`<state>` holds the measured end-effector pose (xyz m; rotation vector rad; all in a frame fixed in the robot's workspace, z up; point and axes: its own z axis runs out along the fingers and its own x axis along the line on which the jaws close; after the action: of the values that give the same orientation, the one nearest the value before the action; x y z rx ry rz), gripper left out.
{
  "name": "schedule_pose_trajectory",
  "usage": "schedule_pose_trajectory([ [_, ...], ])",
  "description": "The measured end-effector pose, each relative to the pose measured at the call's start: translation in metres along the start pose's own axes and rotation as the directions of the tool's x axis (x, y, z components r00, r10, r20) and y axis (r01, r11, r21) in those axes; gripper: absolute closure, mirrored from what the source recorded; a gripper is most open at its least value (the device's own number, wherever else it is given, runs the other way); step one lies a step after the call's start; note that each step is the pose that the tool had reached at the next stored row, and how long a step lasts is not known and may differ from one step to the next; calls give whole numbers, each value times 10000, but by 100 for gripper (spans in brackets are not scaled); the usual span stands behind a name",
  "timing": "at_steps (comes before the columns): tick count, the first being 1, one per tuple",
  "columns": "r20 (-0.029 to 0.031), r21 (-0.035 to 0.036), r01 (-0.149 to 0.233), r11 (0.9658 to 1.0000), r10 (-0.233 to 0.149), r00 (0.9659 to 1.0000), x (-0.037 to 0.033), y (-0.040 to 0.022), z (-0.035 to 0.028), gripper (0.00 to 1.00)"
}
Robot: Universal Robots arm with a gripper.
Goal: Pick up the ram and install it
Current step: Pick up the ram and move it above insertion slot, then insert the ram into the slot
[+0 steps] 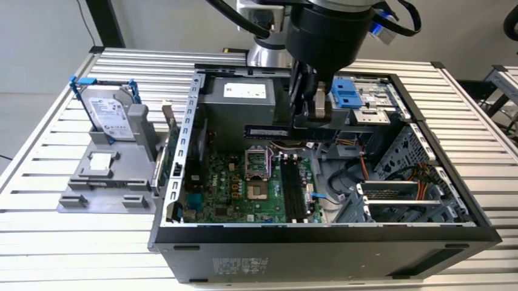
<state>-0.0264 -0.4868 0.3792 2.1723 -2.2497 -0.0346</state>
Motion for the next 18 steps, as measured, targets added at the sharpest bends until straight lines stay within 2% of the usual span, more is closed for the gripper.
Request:
schedule_pose_trajectory([
  [2, 0, -2, -24, 10000, 24, 10000, -29, -6, 6, 100],
  [8, -1, -2, -25, 10000, 25, 10000, -193, -7, 9, 100],
  [13, 0, -14, -25, 10000, 25, 10000, -200, -10, 9, 100],
  [15, 0, -14, -24, 10000, 24, 10000, -219, -36, 8, 100],
  [18, 0, -13, -26, 10000, 26, 10000, -256, -119, 7, 100],
])
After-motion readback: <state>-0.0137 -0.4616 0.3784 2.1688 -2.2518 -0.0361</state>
